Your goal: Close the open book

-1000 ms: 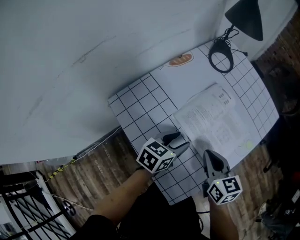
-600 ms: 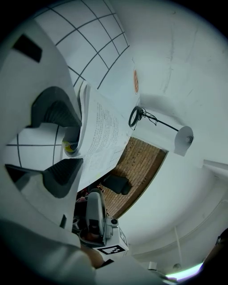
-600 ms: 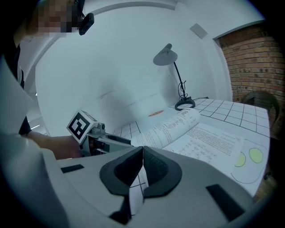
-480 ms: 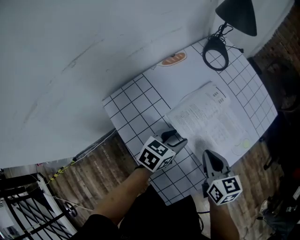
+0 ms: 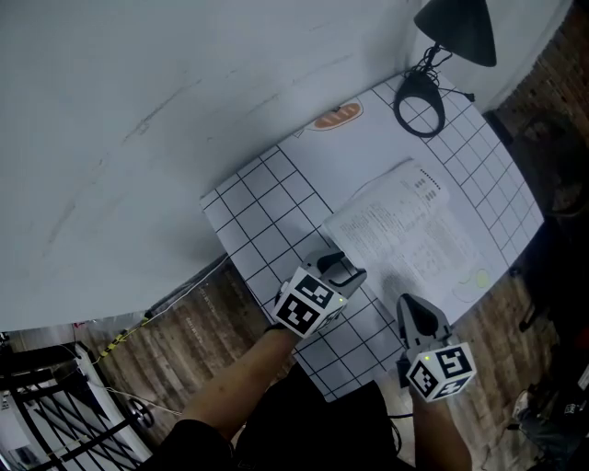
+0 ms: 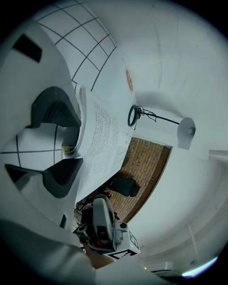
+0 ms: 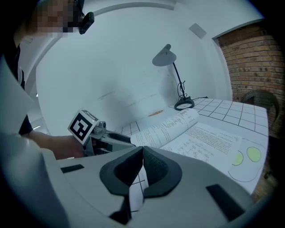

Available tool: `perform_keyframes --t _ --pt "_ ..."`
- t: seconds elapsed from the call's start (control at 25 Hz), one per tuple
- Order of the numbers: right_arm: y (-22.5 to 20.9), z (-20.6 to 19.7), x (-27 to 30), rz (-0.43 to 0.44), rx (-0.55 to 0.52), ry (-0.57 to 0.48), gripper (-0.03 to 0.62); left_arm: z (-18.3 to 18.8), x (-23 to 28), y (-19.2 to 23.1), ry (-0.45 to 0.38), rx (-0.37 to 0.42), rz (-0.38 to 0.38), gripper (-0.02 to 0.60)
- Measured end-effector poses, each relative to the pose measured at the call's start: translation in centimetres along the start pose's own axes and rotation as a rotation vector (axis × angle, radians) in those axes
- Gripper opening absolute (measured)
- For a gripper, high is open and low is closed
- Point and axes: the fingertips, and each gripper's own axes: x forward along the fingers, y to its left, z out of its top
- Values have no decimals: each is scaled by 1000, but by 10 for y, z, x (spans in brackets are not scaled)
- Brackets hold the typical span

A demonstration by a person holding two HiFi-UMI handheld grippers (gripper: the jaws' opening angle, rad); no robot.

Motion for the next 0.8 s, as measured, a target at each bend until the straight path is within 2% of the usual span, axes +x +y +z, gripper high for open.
perform_keyframes --t 0.28,0.36,0.6,0.8 --pt "5 0 -6 -4 2 -10 3 7 -5 0 -28 40 42 204" --pt "6 0 -8 -10 0 -12 3 9 -6 -2 -41 51 42 187" --pt "7 8 -14 -29 -2 -35 3 11 -9 -10 -53 49 19 130" --pt "5 9 -18 -49 7 -49 3 9 -5 -26 -51 76 -32 78"
